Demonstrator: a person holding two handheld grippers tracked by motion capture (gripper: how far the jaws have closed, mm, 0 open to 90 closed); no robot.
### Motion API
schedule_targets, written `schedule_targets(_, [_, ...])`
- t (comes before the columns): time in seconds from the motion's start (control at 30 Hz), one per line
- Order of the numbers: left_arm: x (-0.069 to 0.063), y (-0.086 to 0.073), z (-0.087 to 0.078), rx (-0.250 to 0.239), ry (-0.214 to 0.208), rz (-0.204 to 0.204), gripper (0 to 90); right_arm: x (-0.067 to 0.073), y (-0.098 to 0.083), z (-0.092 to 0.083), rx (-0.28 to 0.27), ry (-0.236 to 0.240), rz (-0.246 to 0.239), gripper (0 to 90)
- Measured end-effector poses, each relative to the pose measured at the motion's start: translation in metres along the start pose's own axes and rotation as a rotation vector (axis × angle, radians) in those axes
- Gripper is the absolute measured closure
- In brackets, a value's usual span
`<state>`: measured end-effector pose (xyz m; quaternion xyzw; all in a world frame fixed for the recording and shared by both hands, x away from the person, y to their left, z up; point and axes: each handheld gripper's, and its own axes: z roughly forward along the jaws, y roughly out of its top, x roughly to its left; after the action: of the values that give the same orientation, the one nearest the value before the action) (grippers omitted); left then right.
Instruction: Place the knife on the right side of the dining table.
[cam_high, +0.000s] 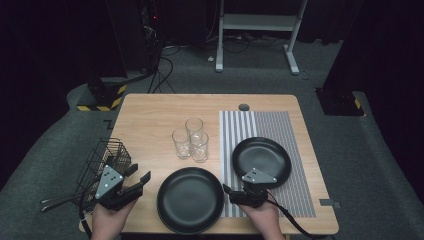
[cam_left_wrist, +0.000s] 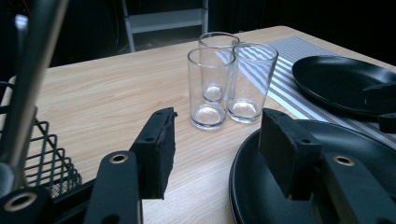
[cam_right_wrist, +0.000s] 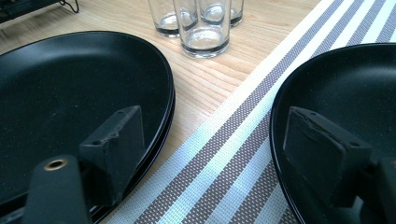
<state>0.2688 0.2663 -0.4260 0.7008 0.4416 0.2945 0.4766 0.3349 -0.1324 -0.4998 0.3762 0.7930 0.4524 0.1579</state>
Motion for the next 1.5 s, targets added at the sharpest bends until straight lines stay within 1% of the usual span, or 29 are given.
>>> schedule_targets(0.1, [0.0, 0.001, -0.003, 0.0, 0.007, -0.001, 45.9, -0.001, 0.0, 0.0, -0.005, 0.018, 0.012, 17.4])
schedule_targets(0.17, [0.0, 0.001, -0.005, -0.002, 0.013, 0.004, 45.8, -0.001, 0.0, 0.0, -0.008, 0.016, 0.011, 16.0])
schedule_targets(0.23, [0.001, 0.002, -0.007, -0.006, 0.015, -0.002, 45.8, -0.001, 0.0, 0.0, -0.009, 0.02, 0.01, 15.4])
schedule_targets(0.3, [0.001, 0.003, -0.008, -0.005, 0.018, -0.002, 45.8, -0.001, 0.0, 0.001, -0.003, 0.015, -0.001, 15.3])
schedule_targets(0.47, [0.004, 0.004, -0.013, -0.006, 0.031, 0.002, 45.8, -0.001, 0.0, 0.002, 0.012, 0.017, 0.003, 14.8])
schedule_targets(0.5, [0.004, 0.004, -0.014, -0.006, 0.033, -0.003, 45.7, -0.001, 0.0, 0.002, 0.015, 0.011, 0.012, 15.5])
schedule_targets(0.6, [0.005, 0.005, -0.017, -0.009, 0.042, -0.002, 45.7, -0.001, 0.0, 0.003, 0.022, -0.014, 0.023, 20.3])
schedule_targets(0.67, [0.006, 0.005, -0.019, -0.008, 0.051, 0.002, 45.6, -0.001, 0.0, 0.003, 0.022, -0.027, 0.028, 20.2])
schedule_targets(0.73, [0.008, 0.005, -0.021, -0.008, 0.056, 0.002, 45.5, -0.001, 0.0, 0.003, 0.03, -0.017, 0.032, 20.2])
schedule_targets(0.8, [0.009, 0.005, -0.022, -0.008, 0.06, 0.002, 45.4, -0.001, 0.0, 0.002, 0.024, -0.019, 0.021, 20.2])
schedule_targets(0.9, [0.012, 0.006, -0.027, -0.015, 0.076, 0.0, 45.2, -0.002, -0.001, 0.002, 0.026, -0.009, 0.016, 20.3])
schedule_targets(1.0, [0.014, 0.007, -0.029, -0.02, 0.085, -0.003, 45.2, -0.002, -0.001, 0.002, 0.031, -0.003, 0.021, 21.9])
schedule_targets(1.1, [0.016, 0.007, -0.031, -0.022, 0.092, -0.002, 45.1, -0.001, -0.001, 0.002, 0.031, -0.001, 0.02, 22.2])
schedule_targets(1.2, [0.018, 0.006, -0.032, -0.018, 0.1, 0.002, 45.1, -0.001, -0.002, 0.002, 0.032, 0.001, 0.021, 24.3])
schedule_targets(1.43, [0.021, 0.008, -0.035, -0.028, 0.114, -0.002, 45.0, 0.0, -0.001, 0.001, 0.026, 0.002, 0.024, 24.3])
schedule_targets(1.47, [0.022, 0.009, -0.036, -0.032, 0.117, -0.003, 45.0, 0.0, -0.002, 0.001, 0.023, -0.003, 0.011, 24.4])
schedule_targets(1.5, [0.023, 0.009, -0.036, -0.032, 0.119, -0.003, 45.0, 0.0, -0.002, 0.001, 0.022, -0.004, 0.01, 24.4])
